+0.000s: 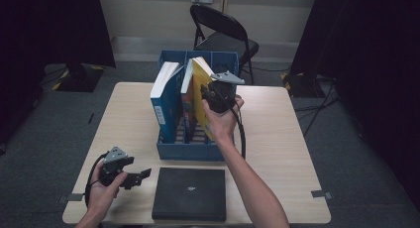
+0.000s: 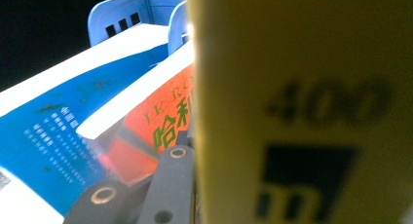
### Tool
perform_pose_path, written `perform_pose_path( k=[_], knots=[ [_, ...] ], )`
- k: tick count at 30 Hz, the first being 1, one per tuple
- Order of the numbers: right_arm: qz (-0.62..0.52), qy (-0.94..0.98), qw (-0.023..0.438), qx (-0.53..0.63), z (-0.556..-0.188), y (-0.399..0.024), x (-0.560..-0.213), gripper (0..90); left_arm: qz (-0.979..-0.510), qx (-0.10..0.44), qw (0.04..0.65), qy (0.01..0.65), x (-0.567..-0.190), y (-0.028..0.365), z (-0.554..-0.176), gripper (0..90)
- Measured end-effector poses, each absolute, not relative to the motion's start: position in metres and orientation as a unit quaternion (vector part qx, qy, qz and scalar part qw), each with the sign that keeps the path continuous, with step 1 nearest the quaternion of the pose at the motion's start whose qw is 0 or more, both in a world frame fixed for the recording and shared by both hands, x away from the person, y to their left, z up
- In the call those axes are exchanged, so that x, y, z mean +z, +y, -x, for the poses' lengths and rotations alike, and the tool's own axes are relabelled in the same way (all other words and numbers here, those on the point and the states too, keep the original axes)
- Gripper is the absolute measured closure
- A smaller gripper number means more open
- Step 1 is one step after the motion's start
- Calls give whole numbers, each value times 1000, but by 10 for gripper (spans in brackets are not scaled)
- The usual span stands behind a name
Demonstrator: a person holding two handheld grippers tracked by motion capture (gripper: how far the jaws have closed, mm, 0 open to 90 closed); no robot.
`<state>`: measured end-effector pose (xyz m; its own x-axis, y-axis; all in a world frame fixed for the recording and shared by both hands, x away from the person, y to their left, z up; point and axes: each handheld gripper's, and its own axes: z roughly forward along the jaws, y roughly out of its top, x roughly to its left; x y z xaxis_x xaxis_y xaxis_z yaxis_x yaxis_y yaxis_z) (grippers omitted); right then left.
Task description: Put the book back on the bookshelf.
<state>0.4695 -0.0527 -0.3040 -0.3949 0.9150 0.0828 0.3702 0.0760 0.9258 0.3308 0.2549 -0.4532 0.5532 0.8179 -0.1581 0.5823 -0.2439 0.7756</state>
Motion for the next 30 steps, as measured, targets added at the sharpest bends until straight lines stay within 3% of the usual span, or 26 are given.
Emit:
perform_pose_path(
  k=[30],
  knots=[
    [-503, 659, 310, 465, -509, -23, -316, 753, -776, 143, 418, 450, -453, 255, -331, 159]
  ],
)
